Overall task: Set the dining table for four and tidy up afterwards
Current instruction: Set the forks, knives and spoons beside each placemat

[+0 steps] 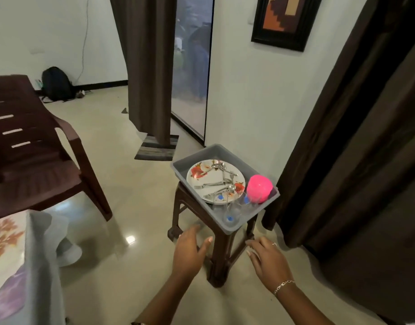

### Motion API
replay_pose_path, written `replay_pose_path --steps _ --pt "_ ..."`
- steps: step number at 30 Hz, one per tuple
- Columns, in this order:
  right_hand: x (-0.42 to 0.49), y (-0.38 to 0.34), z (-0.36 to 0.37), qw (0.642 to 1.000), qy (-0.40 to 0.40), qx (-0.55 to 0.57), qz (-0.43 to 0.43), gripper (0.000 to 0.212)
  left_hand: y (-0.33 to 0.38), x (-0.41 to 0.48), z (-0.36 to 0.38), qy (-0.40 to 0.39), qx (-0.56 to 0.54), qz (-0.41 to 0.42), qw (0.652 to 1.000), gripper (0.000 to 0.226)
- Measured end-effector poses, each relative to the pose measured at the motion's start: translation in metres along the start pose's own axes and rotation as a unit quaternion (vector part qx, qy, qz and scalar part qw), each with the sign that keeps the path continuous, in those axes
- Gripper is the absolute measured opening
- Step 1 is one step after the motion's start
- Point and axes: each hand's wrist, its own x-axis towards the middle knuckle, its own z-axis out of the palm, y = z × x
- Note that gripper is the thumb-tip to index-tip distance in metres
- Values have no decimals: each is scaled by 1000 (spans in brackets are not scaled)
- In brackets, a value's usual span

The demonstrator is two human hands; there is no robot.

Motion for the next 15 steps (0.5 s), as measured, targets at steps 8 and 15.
replay_pose_path --steps 8,15 --pt "109 77 3 998 -43 35 -32 21 46 85 33 16 -6 -75 997 50" --pt "194 114 28 984 -149 79 -50 23 53 154 46 40 8 -116 992 43"
